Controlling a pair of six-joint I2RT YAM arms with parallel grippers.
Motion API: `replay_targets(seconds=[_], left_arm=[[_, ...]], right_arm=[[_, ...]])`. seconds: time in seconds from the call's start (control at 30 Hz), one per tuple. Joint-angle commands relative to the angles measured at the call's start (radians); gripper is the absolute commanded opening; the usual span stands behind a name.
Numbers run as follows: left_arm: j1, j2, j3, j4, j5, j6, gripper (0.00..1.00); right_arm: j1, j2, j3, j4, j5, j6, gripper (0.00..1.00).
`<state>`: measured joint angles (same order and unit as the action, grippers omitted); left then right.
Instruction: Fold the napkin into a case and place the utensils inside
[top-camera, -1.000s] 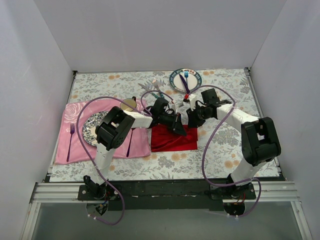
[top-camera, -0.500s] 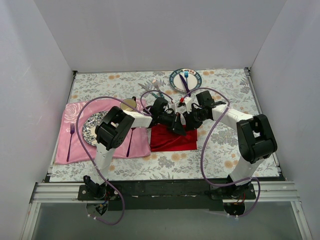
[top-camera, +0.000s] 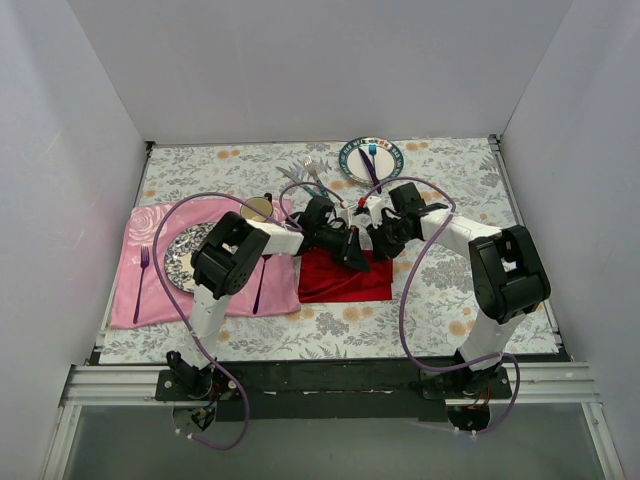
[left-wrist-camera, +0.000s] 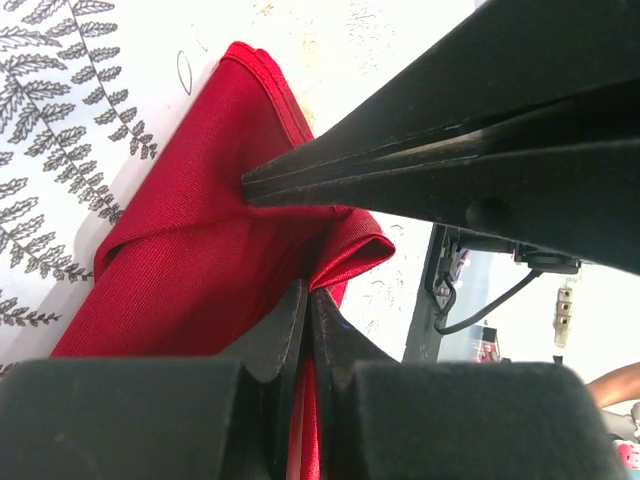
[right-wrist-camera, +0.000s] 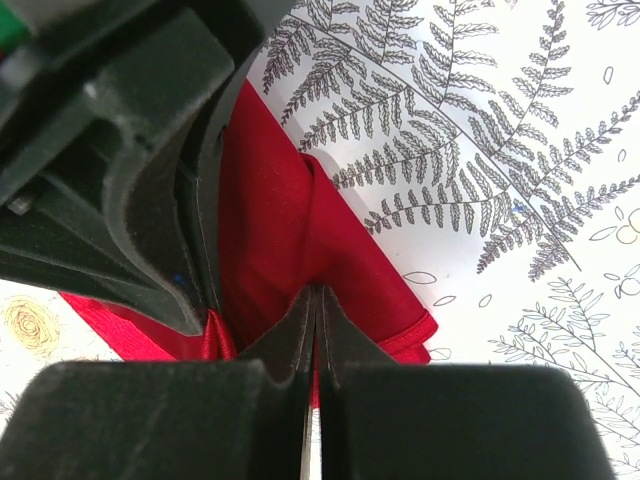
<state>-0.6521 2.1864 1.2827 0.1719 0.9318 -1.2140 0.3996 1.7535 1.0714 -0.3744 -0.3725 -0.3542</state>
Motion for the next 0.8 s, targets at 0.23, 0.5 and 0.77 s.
replay_targets(seconds=[0.23,0.5,0.77], left_arm=[[0.025,-0.03,-0.016,-0.003,0.027,-0.053,0.0],[0.025,-0.024,-0.026,0.0,0.022,-0.039,0.0],[0.025,-0.019,-0.022,0.0,0.022,-0.036,0.0]], right_arm=[[0.004,-0.055,0.039,-0.011,-0.016,-0.002,0.1],[0.022,-0.035,0.032,0.034,0.003,0.043,0.32],[0.047,-0.009,0.03,0.057,0.018,0.063,0.3]])
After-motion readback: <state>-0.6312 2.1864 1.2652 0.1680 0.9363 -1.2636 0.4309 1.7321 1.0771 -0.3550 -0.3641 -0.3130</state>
